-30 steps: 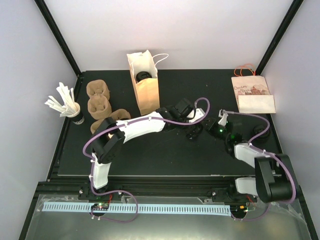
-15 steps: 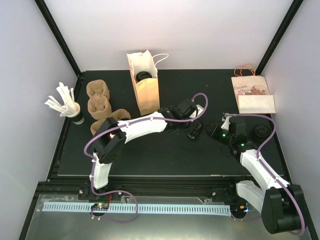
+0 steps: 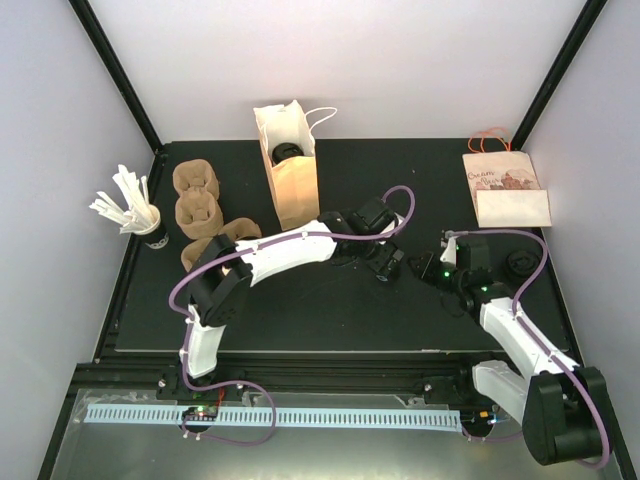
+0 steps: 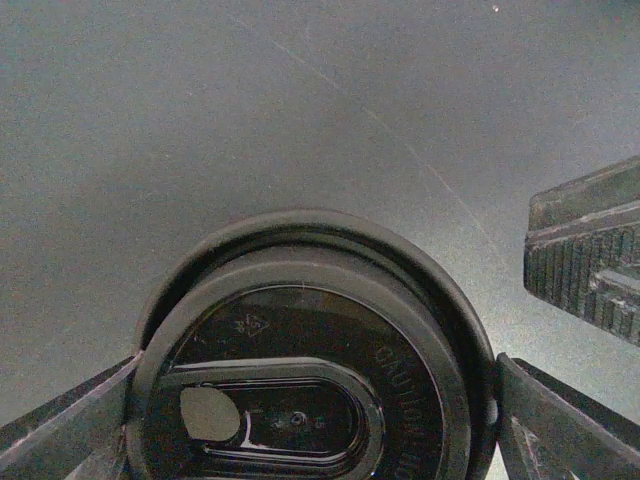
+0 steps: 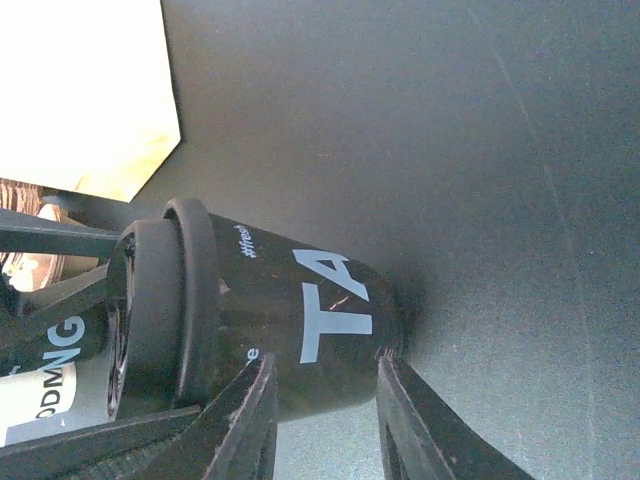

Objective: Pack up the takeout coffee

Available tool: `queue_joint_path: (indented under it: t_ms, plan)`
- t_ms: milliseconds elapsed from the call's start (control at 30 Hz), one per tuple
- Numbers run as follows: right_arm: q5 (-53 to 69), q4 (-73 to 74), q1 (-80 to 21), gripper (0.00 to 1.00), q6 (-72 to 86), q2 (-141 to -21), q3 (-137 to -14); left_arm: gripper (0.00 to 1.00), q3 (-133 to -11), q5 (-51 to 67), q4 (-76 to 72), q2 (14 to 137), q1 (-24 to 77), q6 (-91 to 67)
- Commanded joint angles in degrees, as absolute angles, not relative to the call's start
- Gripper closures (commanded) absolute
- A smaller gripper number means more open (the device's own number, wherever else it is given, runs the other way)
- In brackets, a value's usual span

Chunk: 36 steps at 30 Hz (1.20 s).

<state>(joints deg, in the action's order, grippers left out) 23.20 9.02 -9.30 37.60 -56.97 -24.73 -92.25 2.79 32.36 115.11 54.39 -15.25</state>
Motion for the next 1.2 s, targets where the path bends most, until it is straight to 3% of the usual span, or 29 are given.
queue_joint_path:
  t_ms: [0,133,333,667,1167]
  plan:
    - [24.0,9.7,-9.6,0.69,36.1,-57.5,-26.3,0.08,-94.4,4.7,39.4,115.8,55.2,-15.1]
    - [24.2,10.2,-9.6,0.66,35.5,-57.7,-26.9,0.09,-96.1,6.3,40.0,115.7,55.5,-14.4]
    - [26.5,9.7,-9.6,0.64,35.1,-60.3,-26.2,0.20,-96.8,8.1,40.2,116.8,55.5,-14.2]
    - [30.7,2.4,-9.5,0.64,37.2,-66.7,-21.3,0.24,-100.3,6.7,45.8,115.4,56.0,-8.6]
    - [31.5,1.0,-9.6,0.63,36.4,-66.9,-20.7,0.22,-103.9,-17.9,60.9,121.1,61.2,-3.6]
